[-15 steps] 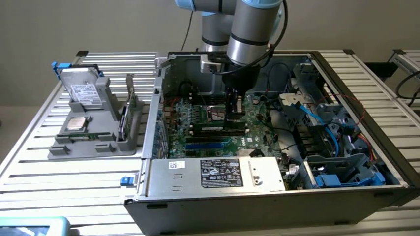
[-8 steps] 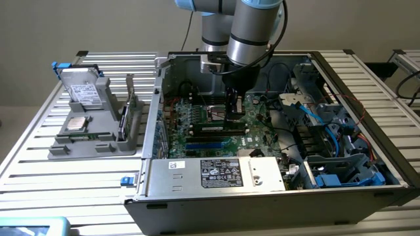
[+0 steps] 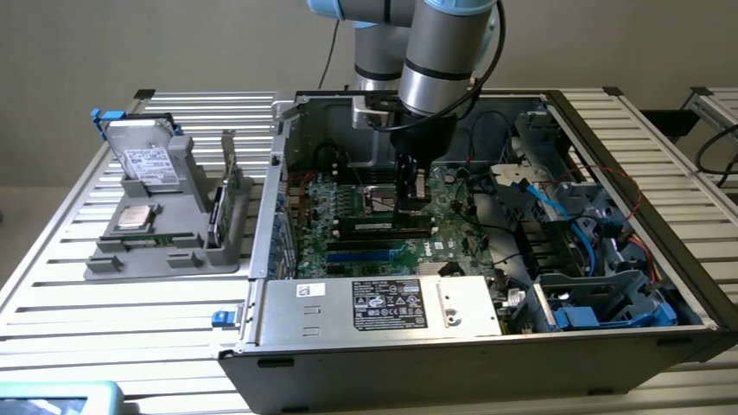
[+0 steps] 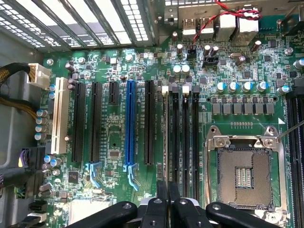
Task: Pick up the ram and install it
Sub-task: 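Insert the ram into the slot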
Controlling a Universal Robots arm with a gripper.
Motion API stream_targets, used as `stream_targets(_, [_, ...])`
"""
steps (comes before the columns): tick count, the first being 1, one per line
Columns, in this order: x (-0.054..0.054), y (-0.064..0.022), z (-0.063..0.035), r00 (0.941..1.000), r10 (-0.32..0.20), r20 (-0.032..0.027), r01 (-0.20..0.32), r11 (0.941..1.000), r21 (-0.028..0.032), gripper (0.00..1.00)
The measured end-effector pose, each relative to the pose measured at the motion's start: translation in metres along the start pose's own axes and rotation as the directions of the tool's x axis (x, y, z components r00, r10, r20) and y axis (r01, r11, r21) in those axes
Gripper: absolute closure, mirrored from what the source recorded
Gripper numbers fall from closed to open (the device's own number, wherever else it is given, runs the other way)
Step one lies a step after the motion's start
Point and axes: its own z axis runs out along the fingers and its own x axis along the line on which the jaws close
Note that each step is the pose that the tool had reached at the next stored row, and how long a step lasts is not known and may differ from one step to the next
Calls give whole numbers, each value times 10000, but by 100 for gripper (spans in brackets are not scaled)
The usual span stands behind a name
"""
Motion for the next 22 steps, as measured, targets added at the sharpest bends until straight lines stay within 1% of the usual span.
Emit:
stream_targets(8, [4, 0, -7, 10000, 1, -22, -1, 10000, 0, 88])
stream_targets(12, [2, 0, -7, 10000, 1, -22, -1, 10000, 1, 88])
stream_targets(15, [4, 2, -29, 10000, 2, -23, -2, 10000, 0, 88])
stream_targets(22, [5, 3, -31, 10000, 51, -15, -51, 10000, -6, 88])
